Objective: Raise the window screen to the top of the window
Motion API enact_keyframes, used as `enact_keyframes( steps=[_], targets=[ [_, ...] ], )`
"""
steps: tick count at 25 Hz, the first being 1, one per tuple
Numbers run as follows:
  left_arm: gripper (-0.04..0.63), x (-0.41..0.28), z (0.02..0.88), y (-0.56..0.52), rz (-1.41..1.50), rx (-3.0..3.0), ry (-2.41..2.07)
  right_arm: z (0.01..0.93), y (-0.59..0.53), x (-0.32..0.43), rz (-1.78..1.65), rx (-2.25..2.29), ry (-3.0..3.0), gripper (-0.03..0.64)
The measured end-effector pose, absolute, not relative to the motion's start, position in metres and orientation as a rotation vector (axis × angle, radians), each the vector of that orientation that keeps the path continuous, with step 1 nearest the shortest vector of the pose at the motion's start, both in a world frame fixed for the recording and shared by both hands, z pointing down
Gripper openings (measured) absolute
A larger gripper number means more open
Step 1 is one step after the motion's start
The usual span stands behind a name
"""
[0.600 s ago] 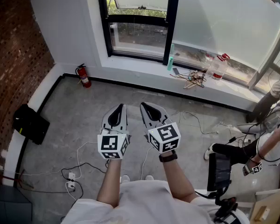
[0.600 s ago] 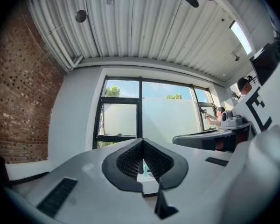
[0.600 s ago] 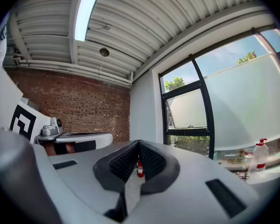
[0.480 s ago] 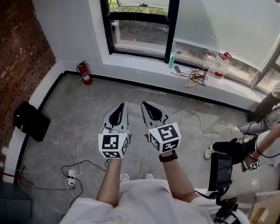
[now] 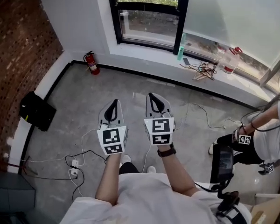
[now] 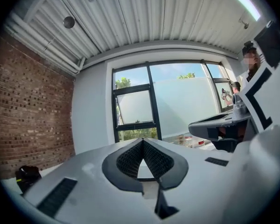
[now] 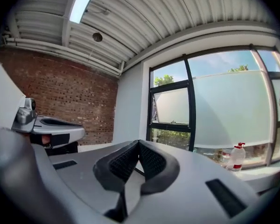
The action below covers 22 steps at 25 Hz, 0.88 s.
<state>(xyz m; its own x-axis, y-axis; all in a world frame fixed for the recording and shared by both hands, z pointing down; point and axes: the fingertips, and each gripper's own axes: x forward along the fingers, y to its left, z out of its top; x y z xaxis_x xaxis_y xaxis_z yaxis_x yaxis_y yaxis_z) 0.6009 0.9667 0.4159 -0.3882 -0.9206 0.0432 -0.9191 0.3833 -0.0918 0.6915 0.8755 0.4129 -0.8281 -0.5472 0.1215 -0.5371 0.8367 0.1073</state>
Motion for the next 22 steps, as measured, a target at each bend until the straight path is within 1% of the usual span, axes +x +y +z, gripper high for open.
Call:
enact_keyframes(
  steps=[8, 15, 22],
  targets=[
    [0.000, 0.530, 0.419, 0.922, -0.104, -1.758, 2.599, 0.423, 0.837, 0.610, -0.061, 0.846, -2.849, 0.002],
    [0.000, 0.420, 0.412, 0.890, -0.032, -1.710, 2.635, 0.412, 0.814, 0.505, -0.218, 0.827, -2.849, 0.002],
    [0.000, 0.338, 0.416, 0.872, -0.030, -1.727, 2.612, 0.414, 0.802, 0.413, -0.200, 0.797, -2.862, 0.002]
  ],
)
